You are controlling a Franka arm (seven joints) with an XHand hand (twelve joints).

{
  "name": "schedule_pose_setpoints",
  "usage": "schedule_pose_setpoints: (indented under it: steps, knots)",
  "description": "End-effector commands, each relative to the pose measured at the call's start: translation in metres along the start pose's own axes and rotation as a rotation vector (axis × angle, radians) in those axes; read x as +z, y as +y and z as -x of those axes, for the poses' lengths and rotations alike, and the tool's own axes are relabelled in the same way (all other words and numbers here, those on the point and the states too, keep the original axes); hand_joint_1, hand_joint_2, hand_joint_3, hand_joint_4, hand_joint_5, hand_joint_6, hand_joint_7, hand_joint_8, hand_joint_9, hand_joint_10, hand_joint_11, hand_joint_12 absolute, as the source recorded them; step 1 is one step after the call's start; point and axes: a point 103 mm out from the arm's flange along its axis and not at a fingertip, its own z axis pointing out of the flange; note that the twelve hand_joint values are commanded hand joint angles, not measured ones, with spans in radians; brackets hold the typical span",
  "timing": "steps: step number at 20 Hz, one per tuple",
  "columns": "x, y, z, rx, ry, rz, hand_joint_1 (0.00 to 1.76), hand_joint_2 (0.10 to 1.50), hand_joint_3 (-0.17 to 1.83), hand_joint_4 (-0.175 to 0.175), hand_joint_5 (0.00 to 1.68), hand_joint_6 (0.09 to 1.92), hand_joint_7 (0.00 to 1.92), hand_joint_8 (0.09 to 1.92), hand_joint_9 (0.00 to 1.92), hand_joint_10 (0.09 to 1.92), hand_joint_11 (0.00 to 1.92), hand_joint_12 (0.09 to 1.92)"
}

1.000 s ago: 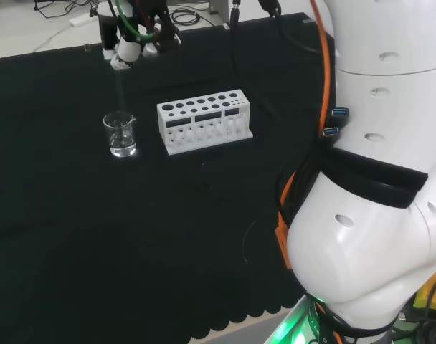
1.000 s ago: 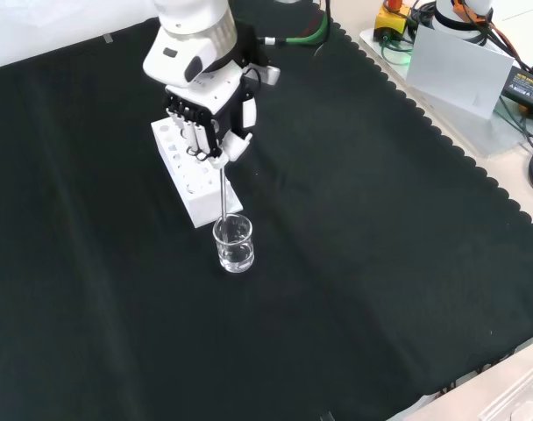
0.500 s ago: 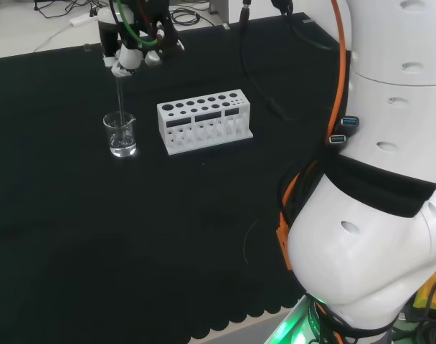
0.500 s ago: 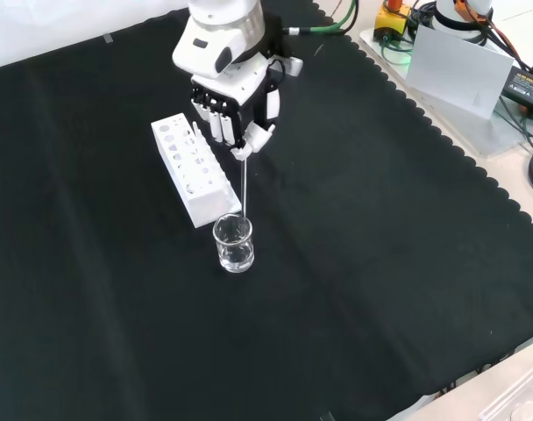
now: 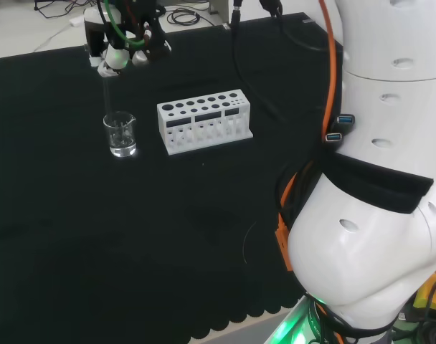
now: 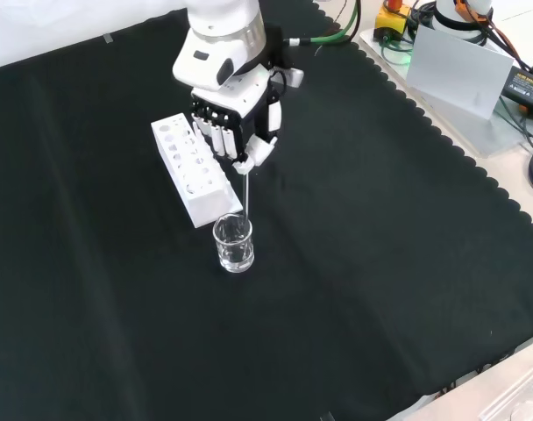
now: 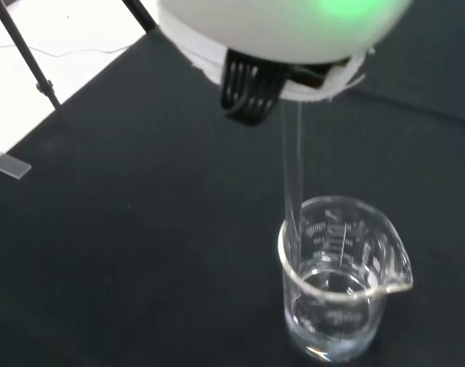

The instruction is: Stir in the beaker to the left of the white test tube rack with the glass rod.

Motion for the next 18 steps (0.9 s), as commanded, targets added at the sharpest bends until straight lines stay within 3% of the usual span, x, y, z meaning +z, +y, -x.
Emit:
schedule_pose_setpoints:
  steps: [1,8,16,18]
  knots:
    - [-0.001,0.022,0.011,-0.015,0.002,-0.016,1.33,0.56,0.83,-0.175,1.39,0.27,1.3,0.97,1.67,0.77,1.69,0.6]
    - [-0.005,0.01,0.036,0.032,0.0,-0.018,1.33,0.56,0.82,-0.175,1.39,0.27,1.29,0.97,1.67,0.77,1.69,0.6]
    - [-0.005,-0.009,0.042,0.054,-0.008,-0.043,1.33,0.56,0.82,-0.175,1.39,0.27,1.29,0.97,1.67,0.77,1.69,0.6]
    - [-0.005,-0.014,0.039,0.051,0.004,-0.018,1.33,0.56,0.82,-0.175,1.39,0.28,1.29,0.97,1.67,0.77,1.69,0.6]
